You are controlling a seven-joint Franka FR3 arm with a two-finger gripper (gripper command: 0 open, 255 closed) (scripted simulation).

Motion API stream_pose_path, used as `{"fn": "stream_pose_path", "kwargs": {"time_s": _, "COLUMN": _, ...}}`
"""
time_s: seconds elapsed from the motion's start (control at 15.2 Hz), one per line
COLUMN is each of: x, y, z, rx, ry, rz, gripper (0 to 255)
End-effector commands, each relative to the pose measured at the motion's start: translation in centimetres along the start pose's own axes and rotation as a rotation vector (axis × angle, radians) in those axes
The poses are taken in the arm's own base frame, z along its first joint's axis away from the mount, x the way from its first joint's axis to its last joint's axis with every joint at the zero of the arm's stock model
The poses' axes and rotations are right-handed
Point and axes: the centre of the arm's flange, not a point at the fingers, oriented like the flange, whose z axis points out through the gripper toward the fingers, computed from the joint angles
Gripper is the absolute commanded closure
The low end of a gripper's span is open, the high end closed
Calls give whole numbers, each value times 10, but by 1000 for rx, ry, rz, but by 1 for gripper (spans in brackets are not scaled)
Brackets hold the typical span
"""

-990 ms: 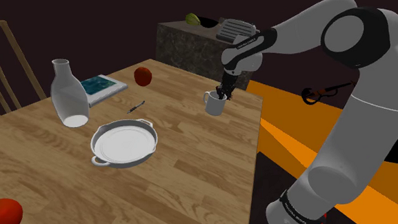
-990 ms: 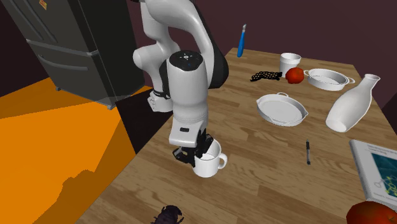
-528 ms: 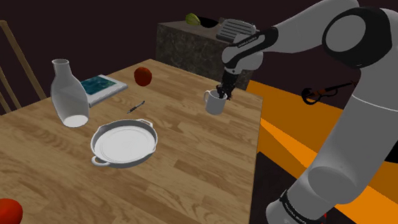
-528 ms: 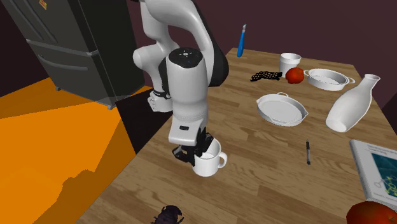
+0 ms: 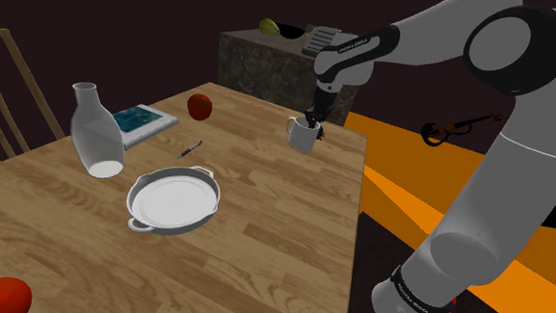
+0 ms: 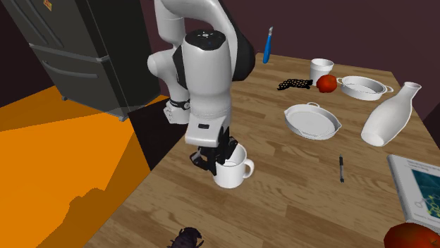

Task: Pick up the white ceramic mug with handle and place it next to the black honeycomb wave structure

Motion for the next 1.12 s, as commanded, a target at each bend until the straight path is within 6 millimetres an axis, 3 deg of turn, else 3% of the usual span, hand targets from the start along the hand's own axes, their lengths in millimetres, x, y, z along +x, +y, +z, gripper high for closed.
{"fn": "stream_pose_path", "kwargs": {"time_s": 0.0, "x": 0, "y": 1, "z": -11, "rx": 0, "ry": 0, "rz": 0, "gripper": 255}}
{"fn": "stream_pose_path", "kwargs": {"time_s": 1.06, "x": 5, "y": 0, "z": -95, "rx": 0, "ry": 0, "rz": 0, "gripper": 255}}
